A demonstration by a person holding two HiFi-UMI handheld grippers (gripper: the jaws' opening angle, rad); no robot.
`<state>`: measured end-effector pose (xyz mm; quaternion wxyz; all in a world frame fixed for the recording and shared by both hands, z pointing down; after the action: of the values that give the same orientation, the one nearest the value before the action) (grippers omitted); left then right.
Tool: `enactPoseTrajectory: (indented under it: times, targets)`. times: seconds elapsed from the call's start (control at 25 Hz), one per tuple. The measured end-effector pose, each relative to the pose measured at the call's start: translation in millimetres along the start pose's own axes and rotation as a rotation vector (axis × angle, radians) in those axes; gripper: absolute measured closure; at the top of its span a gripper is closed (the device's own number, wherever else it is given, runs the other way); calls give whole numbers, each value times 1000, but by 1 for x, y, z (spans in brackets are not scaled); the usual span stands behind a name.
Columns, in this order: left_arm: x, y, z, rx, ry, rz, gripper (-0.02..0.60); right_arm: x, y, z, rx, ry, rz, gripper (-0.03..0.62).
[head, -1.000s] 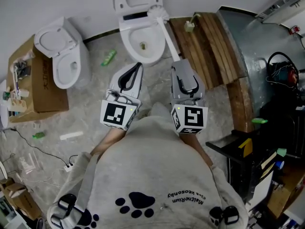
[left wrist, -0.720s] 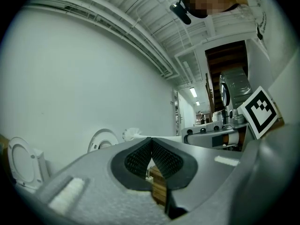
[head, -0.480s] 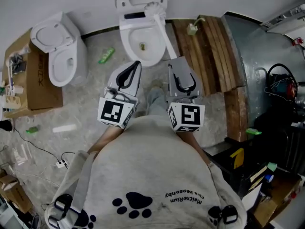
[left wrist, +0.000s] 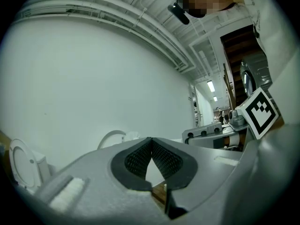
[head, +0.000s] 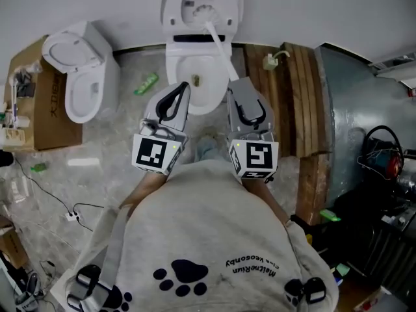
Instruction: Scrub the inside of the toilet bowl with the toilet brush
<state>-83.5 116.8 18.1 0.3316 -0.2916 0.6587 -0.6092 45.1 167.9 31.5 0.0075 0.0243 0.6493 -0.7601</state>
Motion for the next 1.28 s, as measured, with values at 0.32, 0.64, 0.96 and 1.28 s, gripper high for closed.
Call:
enactPoseTrajectory:
  times: [0.32, 0.64, 0.96, 1.28]
  targets:
    - [19, -9, 61, 39, 84, 9, 594, -40, 2, 64, 39, 111, 9, 442]
    - [19, -18, 90, 69, 135, 0, 594, -64, -2, 93, 50, 173, 16, 442]
    - [21, -29, 90, 88, 137, -5, 594, -63, -10, 102, 74, 199, 15, 442]
    - [35, -50, 97, 124, 116, -27, 594, -59, -17, 113, 130, 185, 16, 442]
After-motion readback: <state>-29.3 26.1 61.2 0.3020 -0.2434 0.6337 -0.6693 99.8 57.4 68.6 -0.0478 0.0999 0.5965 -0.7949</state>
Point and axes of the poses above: the fingertips, and each gripper's own axes: z forward along the fingers, x to its left, y out of its top, the point moved 2 cm from there along -z, backward along the fingers, and after that the axes turned 7 degrees about z, right-handed, at the moved point
